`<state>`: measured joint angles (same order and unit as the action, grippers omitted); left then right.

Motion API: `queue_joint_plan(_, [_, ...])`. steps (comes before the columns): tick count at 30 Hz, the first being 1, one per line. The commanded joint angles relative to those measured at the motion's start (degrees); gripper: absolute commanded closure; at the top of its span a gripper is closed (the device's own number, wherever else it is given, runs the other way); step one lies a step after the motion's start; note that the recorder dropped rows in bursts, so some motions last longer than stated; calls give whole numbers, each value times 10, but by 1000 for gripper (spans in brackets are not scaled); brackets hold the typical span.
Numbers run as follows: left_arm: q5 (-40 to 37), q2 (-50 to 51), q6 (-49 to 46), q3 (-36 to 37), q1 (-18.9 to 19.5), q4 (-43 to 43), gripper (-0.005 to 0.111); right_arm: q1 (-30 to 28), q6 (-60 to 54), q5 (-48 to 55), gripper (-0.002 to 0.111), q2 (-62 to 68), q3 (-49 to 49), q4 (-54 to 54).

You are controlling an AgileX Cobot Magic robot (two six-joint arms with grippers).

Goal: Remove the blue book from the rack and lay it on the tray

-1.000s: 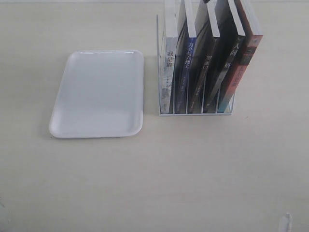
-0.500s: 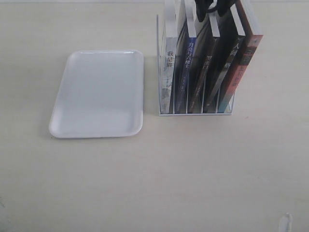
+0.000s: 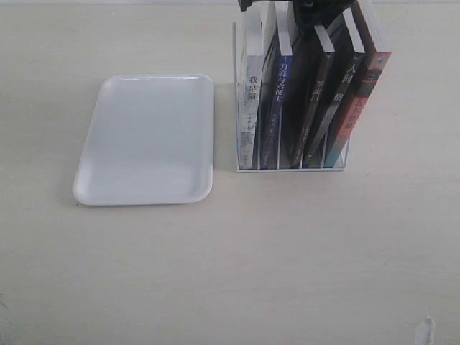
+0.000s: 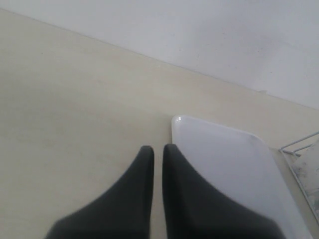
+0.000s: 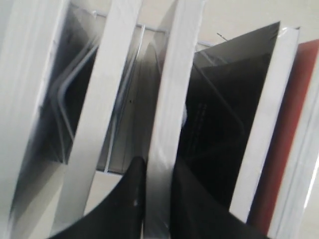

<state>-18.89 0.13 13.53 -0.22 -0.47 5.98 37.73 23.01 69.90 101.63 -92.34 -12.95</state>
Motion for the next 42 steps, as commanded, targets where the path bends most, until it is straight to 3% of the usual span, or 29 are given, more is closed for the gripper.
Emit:
queue_joint_plan(1, [9, -1, -1, 2, -2, 3, 101, -1, -4, 1, 108, -57, -4, -17])
queue_joint_plan(6, [9, -1, -1, 2, -2, 3, 101, -1, -4, 1, 108, -110, -4, -17])
queue_joint_plan(42, [9, -1, -1, 2, -2, 3, 101, -1, -4, 1, 108, -110, -4, -13])
